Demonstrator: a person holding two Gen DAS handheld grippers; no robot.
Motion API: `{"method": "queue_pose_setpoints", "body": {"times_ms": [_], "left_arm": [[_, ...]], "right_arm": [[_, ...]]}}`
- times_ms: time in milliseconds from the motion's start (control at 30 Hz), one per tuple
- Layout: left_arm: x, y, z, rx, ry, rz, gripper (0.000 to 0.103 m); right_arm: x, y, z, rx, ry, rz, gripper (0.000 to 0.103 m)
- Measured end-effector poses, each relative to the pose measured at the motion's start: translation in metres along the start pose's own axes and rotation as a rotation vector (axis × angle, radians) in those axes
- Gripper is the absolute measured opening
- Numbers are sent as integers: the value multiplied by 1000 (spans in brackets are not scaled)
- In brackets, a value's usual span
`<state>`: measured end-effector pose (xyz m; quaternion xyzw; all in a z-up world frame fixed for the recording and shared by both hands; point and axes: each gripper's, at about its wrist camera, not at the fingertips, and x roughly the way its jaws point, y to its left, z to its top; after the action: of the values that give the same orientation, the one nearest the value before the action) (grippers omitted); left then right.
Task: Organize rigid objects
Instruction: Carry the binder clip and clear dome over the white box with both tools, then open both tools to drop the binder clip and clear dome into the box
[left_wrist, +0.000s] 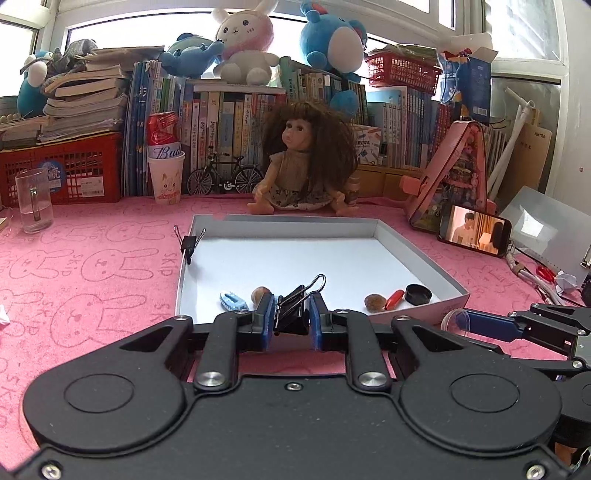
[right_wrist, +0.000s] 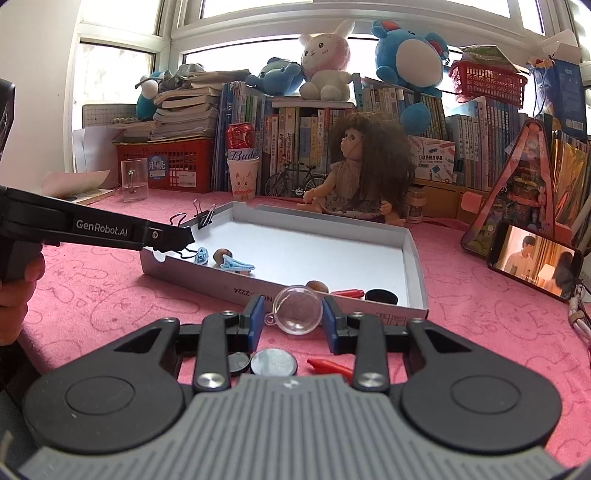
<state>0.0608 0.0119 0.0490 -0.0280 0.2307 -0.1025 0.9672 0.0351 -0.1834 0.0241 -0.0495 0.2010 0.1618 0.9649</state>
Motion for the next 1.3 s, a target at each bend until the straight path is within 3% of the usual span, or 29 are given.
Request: {"method": "queue_pose_setpoints", "body": {"times_ms": [200,400,700,933,1300], "left_arm": [[21,6,24,-17,-15,6,19],[49,20,45,-30,-4,39,19],[109,49,70,-79,118,28,19],[142,56,66,-89,209,72,19],[150,53,52,-79,285,77,19]], "right_arm": [[21,-13,20,50,9,-23,39],[53,-48,39,183,76,-70,39],[106,-97,58,353,259,-85,39],[138,-104,63,368,349,-121,39],[151,-100,59,366,420,-137,39]]}}
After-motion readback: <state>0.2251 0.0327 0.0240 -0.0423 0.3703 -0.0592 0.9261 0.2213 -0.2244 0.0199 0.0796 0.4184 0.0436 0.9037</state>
